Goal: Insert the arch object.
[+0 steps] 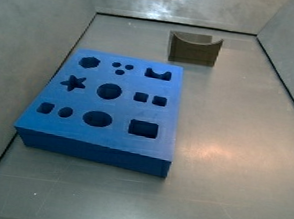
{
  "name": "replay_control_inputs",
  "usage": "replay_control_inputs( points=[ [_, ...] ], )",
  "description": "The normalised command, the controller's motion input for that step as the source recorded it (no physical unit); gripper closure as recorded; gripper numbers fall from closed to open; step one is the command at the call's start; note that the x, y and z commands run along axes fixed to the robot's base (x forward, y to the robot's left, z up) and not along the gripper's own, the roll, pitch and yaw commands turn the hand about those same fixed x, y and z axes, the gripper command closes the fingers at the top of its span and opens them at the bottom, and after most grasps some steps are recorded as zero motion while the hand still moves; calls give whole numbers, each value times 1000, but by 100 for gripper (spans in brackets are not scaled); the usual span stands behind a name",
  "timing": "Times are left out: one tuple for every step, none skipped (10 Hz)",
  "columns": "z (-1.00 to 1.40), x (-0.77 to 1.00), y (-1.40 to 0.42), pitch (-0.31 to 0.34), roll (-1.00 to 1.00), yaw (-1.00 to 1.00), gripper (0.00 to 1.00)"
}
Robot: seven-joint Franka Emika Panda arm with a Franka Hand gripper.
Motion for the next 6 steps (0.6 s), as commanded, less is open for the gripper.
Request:
replay_control_inputs(
  points=[
    [-371, 0, 57, -89, -79, 0, 100],
    [-740, 74, 89, -27, -14, -11, 100],
    [-946, 183, 169, -19, 0, -26, 100],
    [-1000, 237, 200, -23, -26, -31, 100],
    [-969, 291, 209, 0, 0, -163, 100],
    [-854, 249, 243, 0, 43, -243, 100]
  ],
)
